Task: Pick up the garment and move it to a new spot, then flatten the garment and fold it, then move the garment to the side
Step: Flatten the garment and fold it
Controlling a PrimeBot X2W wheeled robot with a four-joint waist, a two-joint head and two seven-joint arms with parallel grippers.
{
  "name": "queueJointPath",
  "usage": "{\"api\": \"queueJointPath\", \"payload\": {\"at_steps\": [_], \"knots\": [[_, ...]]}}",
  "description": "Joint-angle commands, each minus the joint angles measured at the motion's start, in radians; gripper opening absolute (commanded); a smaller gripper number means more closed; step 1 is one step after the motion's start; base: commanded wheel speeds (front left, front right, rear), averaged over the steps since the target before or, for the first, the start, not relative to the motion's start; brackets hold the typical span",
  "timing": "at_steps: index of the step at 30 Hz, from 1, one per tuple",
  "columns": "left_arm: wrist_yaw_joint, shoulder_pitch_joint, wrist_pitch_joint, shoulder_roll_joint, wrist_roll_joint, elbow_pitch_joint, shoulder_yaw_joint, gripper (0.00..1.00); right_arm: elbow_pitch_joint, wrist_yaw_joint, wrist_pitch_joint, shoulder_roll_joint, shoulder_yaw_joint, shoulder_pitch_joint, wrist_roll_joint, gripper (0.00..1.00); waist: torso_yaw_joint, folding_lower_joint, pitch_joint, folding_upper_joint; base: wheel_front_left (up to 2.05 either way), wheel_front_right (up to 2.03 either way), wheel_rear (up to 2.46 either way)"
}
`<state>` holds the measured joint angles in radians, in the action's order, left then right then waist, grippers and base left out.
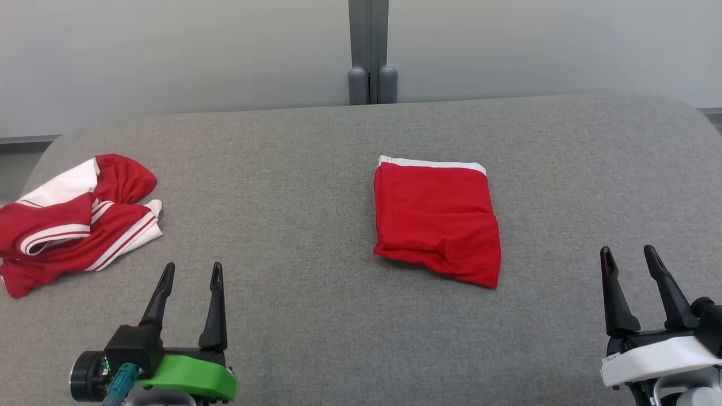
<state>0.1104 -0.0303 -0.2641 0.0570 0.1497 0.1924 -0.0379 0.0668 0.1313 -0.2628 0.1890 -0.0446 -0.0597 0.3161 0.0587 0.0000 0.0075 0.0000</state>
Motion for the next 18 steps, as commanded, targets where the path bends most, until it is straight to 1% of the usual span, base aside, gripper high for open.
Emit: {"api": "queueJointPath", "payload": {"at_steps": [1,18], "knots": [[0.002,0.017,0.0,0.01,-0.01,-0.004,0.003,1.0,-0.005,-0.001,-0.003,-0.001,-0.004,-0.016,-0.005,1.0,0.001,0.0,-0.005,0.0,0.0,0.0,0.0],[0.004,0.021,0.0,0.011,-0.012,-0.004,0.015,1.0,0.005,-0.001,-0.003,-0.01,-0.003,-0.022,-0.028,1.0,0.009,0.0,-0.01,0.0,0.0,0.0,0.0]]}}
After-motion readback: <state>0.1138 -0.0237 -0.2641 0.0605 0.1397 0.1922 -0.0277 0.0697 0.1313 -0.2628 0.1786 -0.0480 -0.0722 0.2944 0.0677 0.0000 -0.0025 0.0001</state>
